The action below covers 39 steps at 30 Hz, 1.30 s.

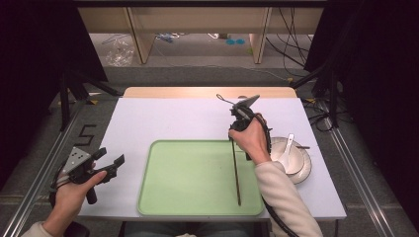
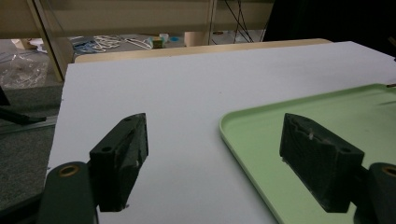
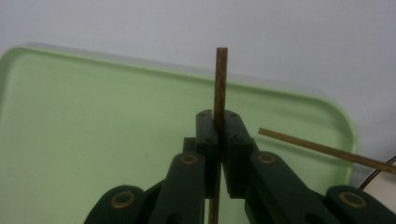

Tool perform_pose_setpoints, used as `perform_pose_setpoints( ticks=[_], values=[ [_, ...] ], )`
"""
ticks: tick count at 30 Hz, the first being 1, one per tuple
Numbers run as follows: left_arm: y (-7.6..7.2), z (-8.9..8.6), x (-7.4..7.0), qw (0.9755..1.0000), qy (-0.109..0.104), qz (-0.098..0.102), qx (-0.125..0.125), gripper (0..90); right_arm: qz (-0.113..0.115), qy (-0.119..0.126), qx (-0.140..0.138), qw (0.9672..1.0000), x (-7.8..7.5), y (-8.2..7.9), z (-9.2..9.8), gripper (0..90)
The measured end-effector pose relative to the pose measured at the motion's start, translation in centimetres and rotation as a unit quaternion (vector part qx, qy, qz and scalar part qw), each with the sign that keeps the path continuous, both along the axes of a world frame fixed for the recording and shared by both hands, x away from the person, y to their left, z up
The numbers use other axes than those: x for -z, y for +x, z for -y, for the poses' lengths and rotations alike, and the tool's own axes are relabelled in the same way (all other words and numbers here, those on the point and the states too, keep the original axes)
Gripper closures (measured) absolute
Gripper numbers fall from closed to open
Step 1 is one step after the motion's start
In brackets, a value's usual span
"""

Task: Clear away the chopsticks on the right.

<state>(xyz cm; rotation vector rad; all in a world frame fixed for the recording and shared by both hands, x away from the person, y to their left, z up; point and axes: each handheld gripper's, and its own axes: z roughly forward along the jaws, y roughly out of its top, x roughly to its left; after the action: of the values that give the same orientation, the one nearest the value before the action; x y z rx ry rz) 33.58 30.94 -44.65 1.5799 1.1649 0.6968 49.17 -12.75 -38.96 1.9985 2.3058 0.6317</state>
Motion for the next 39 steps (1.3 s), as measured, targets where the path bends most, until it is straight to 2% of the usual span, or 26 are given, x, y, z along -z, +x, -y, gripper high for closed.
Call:
perform_pose_setpoints(
  ticks=[3, 4, 5, 7, 8, 9, 13, 15, 16, 17, 19, 20, 21, 24, 25, 27, 28, 29, 30, 31, 32, 33, 36, 37, 38, 39],
  values=[
    [0.0, 0.0, 0.0, 1.0000, -0.001, 0.000, 0.001, 23.8, -0.027, -0.007, -0.005, 0.9996, 0.9, 0.2, 0.0, 87.6],
    [0.0, 0.0, 0.0, 1.0000, -0.001, 0.000, 0.001, 23.8, -0.042, -0.006, 0.001, 0.9991, 1.1, 0.2, -0.1, 87.5],
    [0.0, 0.0, 0.0, 1.0000, -0.001, 0.000, 0.001, 23.8, -0.069, -0.006, 0.016, 0.9975, 1.2, 0.1, -0.3, 87.5],
    [0.0, 0.0, 0.0, 1.0000, -0.001, 0.000, 0.001, 23.8, -0.074, -0.003, 0.013, 0.9971, 1.6, 0.2, -0.2, 87.5],
    [0.0, 0.0, 0.0, 1.0000, -0.001, 0.000, 0.001, 23.8, -0.076, -0.005, 0.022, 0.9968, 2.0, 0.2, -0.3, 87.5],
    [0.0, 0.0, 0.0, 1.0000, -0.001, 0.000, 0.001, 23.8, -0.087, -0.010, 0.021, 0.9960, 2.0, 0.3, -0.3, 87.5],
    [0.0, 0.0, 0.0, 1.0000, 0.000, -0.001, 0.000, 23.8, -0.093, -0.018, 0.027, 0.9951, 2.7, 0.3, -0.4, 87.3],
    [0.0, 0.0, 0.0, 1.0000, 0.000, 0.000, 0.000, 23.8, -0.090, -0.023, 0.022, 0.9955, 2.9, 0.4, -0.4, 86.8],
    [0.0, 0.0, 0.0, 1.0000, 0.000, 0.000, 0.000, 23.8, -0.098, -0.028, 0.011, 0.9948, 2.9, 0.3, -0.2, 86.7],
    [0.0, 0.0, 0.0, 1.0000, -0.001, -0.001, 0.000, 23.8, -0.094, -0.024, 0.024, 0.9950, 3.1, 0.4, -0.4, 85.9],
    [0.0, 0.0, 0.0, 1.0000, 0.000, 0.000, 0.001, 23.8, -0.098, -0.025, 0.022, 0.9946, 3.3, 0.4, -0.5, 84.6],
    [0.0, 0.0, 0.0, 1.0000, 0.000, 0.000, 0.000, 23.8, -0.095, -0.032, 0.004, 0.9950, 3.5, 0.4, -0.3, 83.6],
    [0.0, 0.0, 0.0, 1.0000, 0.000, 0.000, 0.000, 23.8, -0.098, -0.028, 0.014, 0.9947, 3.5, 0.4, -0.5, 83.3],
    [0.0, 0.0, 0.0, 1.0000, -0.001, 0.000, 0.001, 23.8, -0.084, -0.033, 0.001, 0.9960, 3.0, 0.3, -0.4, 81.1],
    [0.0, 0.0, 0.0, 1.0000, 0.000, -0.001, 0.001, 23.8, -0.070, -0.037, -0.009, 0.9968, 2.6, 0.3, -0.4, 80.0],
    [0.0, 0.0, 0.0, 1.0000, 0.000, 0.000, 0.001, 23.8, -0.021, -0.047, -0.069, 0.9963, 1.9, 0.2, 0.0, 77.6],
    [0.0, 0.0, 0.0, 1.0000, 0.000, 0.000, 0.001, 23.8, 0.009, -0.056, -0.111, 0.9923, 1.3, 0.2, 0.2, 75.4],
    [0.0, 0.0, 0.0, 1.0000, 0.000, 0.000, 0.001, 23.8, 0.033, -0.080, -0.152, 0.9846, 0.9, 0.2, 0.4, 73.3],
    [0.0, 0.0, 0.0, 1.0000, 0.000, -0.001, 0.001, 23.8, 0.047, -0.103, -0.190, 0.9752, 0.3, 0.1, 0.5, 71.8],
    [0.0, 0.0, 0.0, 1.0000, 0.000, 0.000, 0.001, 23.8, 0.080, -0.130, -0.228, 0.9616, 0.3, 0.2, 0.8, 69.7],
    [0.0, 0.0, 0.0, 1.0000, 0.000, 0.000, 0.001, 23.8, 0.095, -0.148, -0.265, 0.9482, 0.3, 0.2, 1.0, 67.7],
    [0.0, 0.0, 0.0, 1.0000, 0.001, 0.000, 0.002, 23.8, 0.108, -0.177, -0.324, 0.9230, 0.3, 0.3, 1.3, 67.9],
    [0.0, 0.0, 0.0, 1.0000, 0.002, 0.000, 0.002, 23.8, 0.111, -0.229, -0.410, 0.8762, 0.8, 0.4, 1.8, 67.6],
    [0.0, 0.0, 0.0, 1.0000, 0.003, 0.000, 0.002, 23.8, 0.110, -0.238, -0.426, 0.8661, 1.0, 0.4, 1.8, 67.0],
    [0.0, 0.0, 0.0, 1.0000, 0.003, 0.000, 0.002, 23.8, 0.104, -0.248, -0.438, 0.8576, 1.2, 0.4, 1.8, 66.6],
    [0.0, 0.0, 0.0, 1.0000, 0.003, 0.000, 0.002, 23.8, 0.102, -0.259, -0.460, 0.8429, 1.5, 0.5, 2.0, 66.0]
  ],
)
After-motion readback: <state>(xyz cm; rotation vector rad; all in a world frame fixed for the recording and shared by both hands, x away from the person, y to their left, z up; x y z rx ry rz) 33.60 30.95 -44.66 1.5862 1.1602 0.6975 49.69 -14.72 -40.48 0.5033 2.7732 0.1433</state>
